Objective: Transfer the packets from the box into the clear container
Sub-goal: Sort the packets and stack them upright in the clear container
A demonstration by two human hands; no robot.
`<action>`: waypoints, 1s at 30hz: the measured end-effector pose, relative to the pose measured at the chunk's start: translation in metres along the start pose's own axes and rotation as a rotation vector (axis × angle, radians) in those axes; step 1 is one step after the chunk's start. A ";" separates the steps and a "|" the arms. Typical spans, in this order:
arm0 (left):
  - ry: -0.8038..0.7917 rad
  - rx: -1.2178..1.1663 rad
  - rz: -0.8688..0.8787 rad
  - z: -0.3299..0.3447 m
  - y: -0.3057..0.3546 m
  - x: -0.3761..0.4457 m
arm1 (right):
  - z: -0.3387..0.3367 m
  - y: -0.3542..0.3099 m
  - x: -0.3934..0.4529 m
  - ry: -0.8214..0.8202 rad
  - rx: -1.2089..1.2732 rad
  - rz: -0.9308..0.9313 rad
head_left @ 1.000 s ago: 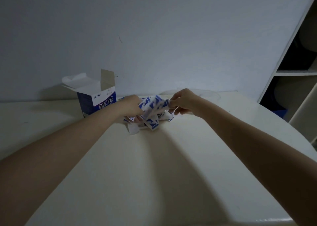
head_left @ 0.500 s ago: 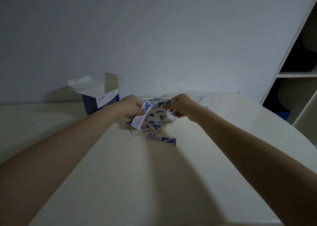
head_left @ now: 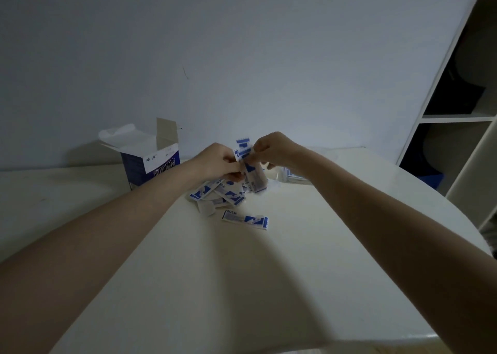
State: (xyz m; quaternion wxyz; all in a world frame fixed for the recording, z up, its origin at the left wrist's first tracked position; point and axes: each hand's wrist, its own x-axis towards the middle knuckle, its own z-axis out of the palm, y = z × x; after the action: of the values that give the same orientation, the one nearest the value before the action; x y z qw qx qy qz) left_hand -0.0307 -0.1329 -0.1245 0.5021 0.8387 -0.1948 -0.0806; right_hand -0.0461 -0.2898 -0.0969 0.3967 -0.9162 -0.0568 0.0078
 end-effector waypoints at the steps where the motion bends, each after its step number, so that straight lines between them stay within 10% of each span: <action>1: 0.006 -0.019 0.006 0.000 0.000 0.001 | 0.002 0.001 -0.001 0.001 0.114 0.002; 7: -0.217 0.628 0.056 0.004 -0.002 -0.003 | 0.003 0.007 -0.007 0.147 -0.380 -0.161; 13: -0.439 0.876 0.180 0.019 -0.021 -0.010 | 0.018 0.046 -0.023 -0.110 -0.760 -0.134; 30: -0.342 0.772 0.076 0.030 -0.012 -0.020 | 0.011 0.066 -0.034 -0.049 0.471 0.231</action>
State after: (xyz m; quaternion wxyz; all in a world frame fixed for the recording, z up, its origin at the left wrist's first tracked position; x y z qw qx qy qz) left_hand -0.0554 -0.1437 -0.1506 0.1141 0.9320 -0.3221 -0.1212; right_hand -0.0738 -0.3300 -0.1535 0.5941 -0.7985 0.0418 0.0880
